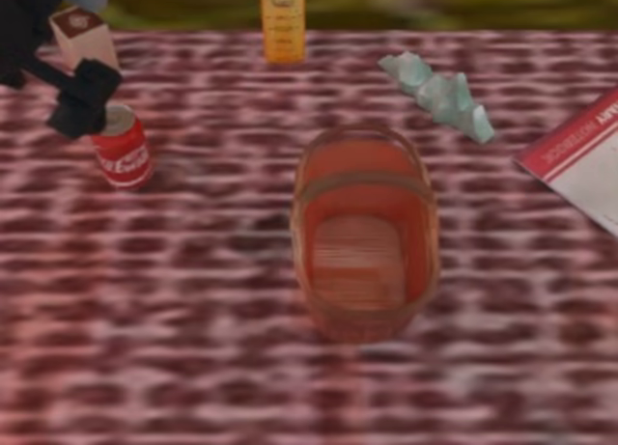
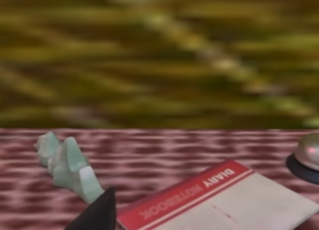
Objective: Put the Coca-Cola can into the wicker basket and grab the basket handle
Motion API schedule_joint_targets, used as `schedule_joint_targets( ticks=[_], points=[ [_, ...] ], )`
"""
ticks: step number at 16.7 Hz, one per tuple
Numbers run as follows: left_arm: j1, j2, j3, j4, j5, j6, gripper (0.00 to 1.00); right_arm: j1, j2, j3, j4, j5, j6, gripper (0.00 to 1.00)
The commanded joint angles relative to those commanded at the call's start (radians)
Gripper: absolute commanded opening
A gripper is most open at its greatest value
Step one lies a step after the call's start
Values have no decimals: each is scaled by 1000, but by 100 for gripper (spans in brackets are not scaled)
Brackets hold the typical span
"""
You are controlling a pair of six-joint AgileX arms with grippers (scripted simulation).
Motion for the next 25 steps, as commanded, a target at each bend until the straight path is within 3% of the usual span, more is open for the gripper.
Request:
schedule_joint_targets(
  ticks=[7,12,21,25],
  points=[
    [-3,573,604,-292,-51,151,100,0,0,0,0,0,0,100],
    [-1,813,889,-392,-81,223,100,0,0,0,0,0,0,100],
    [0,860,940,-404,-87,238,100,0,0,0,0,0,0,100],
    [-1,844,822,-302,-88,238,100,0,0,0,0,0,0,100]
  ],
)
